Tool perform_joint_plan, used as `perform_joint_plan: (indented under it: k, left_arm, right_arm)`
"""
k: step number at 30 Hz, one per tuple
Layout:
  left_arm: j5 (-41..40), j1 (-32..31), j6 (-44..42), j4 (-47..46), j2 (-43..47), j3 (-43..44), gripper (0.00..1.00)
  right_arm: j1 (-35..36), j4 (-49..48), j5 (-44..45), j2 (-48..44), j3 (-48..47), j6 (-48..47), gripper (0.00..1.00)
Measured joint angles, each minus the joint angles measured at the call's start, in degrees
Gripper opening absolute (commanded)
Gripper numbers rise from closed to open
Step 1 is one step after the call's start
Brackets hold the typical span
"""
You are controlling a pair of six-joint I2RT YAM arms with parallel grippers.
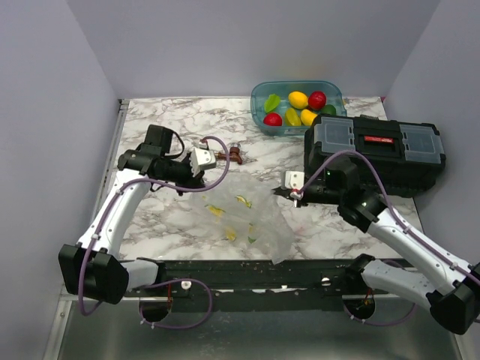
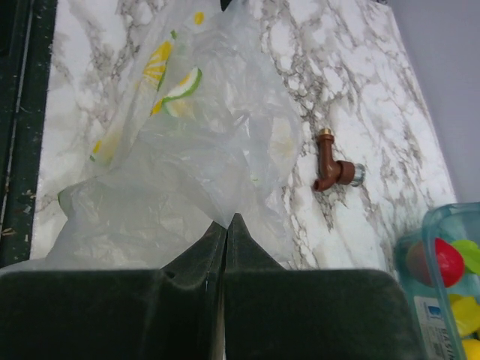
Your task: Place the fake fruits into the plastic bag and tie a complex knot
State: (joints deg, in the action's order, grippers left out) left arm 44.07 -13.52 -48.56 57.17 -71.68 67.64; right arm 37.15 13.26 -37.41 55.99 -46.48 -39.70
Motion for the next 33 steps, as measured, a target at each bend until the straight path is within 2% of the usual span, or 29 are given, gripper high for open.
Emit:
perform_joint_plan:
  k: [3, 7, 10, 11, 14, 16, 23, 33]
  left_arm:
    - [-0.2, 3.8, -0.7, 0.2, 1.3, -1.1, 0.0]
    - [1.7, 15.2, -1.3, 0.5, 4.9, -4.4, 0.0]
    - [1.6, 21.1, -1.3, -1.9, 8.1, -8.2, 0.0]
    - [1.5, 22.2, -1.2, -3.5, 9.7, -10.3, 0.0]
    - [1.9, 21.8, -0.2, -8.2, 16.4, -17.4, 0.0]
    - [2.3, 20.3, 0.5, -10.6, 20.8, -20.1, 0.0]
    - [3.0, 15.5, 1.4, -15.9, 26.9, -21.5, 0.0]
    - [2.5, 10.8, 0.3, -16.9, 27.5, -21.2, 0.0]
  right_arm:
    - [0.0, 0.4, 4.2, -3.0, 1.0, -1.1, 0.01]
    - [0.0, 2.2, 9.3, -9.2, 5.9, -3.0, 0.01]
    - [0.0, 4.9, 12.2, -11.9, 7.9, -3.3, 0.01]
    - [0.0, 5.4, 12.6, -11.9, 8.0, -2.9, 0.12]
    - [-0.1, 7.1, 12.3, -9.0, 6.5, 0.5, 0.79]
    - [-0.1, 8.6, 11.2, -5.0, 3.1, 3.1, 1.0]
    - [-0.1, 7.7, 4.7, 4.5, -7.8, 12.0, 1.0]
    - [-0.1, 6.2, -6.5, 6.5, -13.6, 14.6, 1.0]
